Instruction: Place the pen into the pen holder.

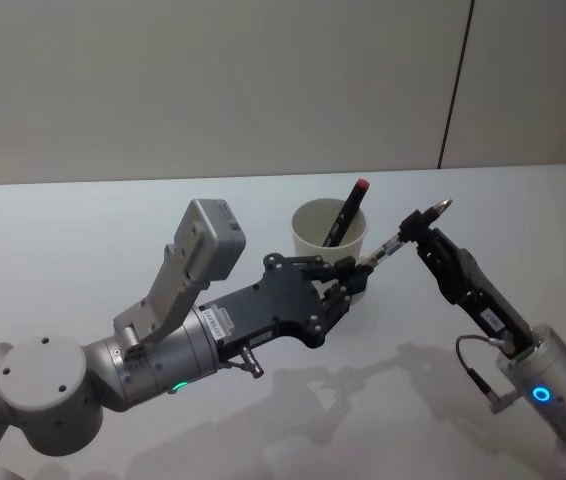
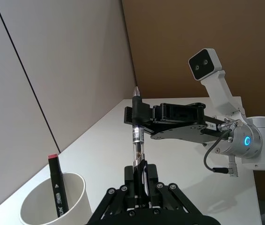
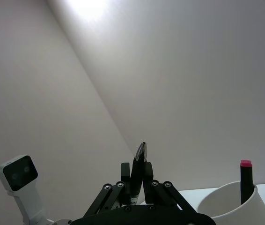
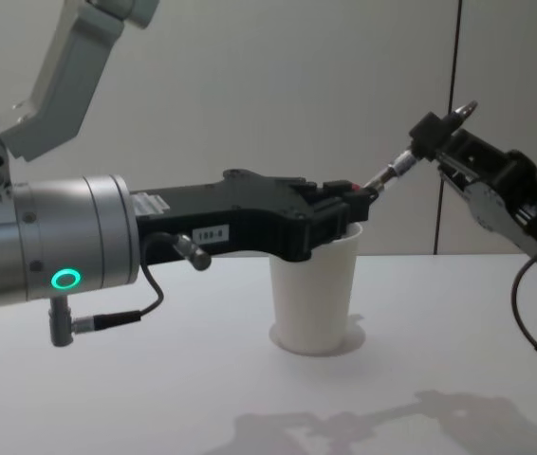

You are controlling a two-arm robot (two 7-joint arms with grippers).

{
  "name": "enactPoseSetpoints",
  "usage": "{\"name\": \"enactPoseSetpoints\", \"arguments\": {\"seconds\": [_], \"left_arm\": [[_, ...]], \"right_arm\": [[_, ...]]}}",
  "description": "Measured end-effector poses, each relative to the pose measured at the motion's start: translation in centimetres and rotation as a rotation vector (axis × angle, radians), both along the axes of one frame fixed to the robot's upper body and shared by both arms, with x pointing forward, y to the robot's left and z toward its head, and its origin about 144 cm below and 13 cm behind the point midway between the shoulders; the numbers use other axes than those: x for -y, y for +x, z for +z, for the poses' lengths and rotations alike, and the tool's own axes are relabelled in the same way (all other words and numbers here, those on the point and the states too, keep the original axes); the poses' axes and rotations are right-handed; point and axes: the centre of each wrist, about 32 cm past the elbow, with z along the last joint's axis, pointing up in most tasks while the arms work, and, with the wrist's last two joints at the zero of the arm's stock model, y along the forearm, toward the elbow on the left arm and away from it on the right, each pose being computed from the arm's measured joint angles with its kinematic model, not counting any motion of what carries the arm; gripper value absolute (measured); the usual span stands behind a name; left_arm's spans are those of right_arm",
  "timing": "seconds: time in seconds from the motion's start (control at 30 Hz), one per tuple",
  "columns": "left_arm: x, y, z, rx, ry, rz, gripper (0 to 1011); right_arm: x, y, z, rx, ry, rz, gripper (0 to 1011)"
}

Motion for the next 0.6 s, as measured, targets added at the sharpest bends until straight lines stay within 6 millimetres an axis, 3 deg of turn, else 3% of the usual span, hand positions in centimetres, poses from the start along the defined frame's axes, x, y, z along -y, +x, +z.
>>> {"name": "enactPoseSetpoints", "arguments": {"seconds": [0.17,0.6], "left_arm": [[-0.05,0.01,0.00,0.000,0.001,0.001,192],[-0.01,0.00,-0.01,0.000,0.001,0.000,588]], "right_arm": [[0.07,-0.03,0.06,-0.001,0.002,-0.011,142],[-0.12,-0.28,0.38,0.006,-0.007,-0.013,140]]}}
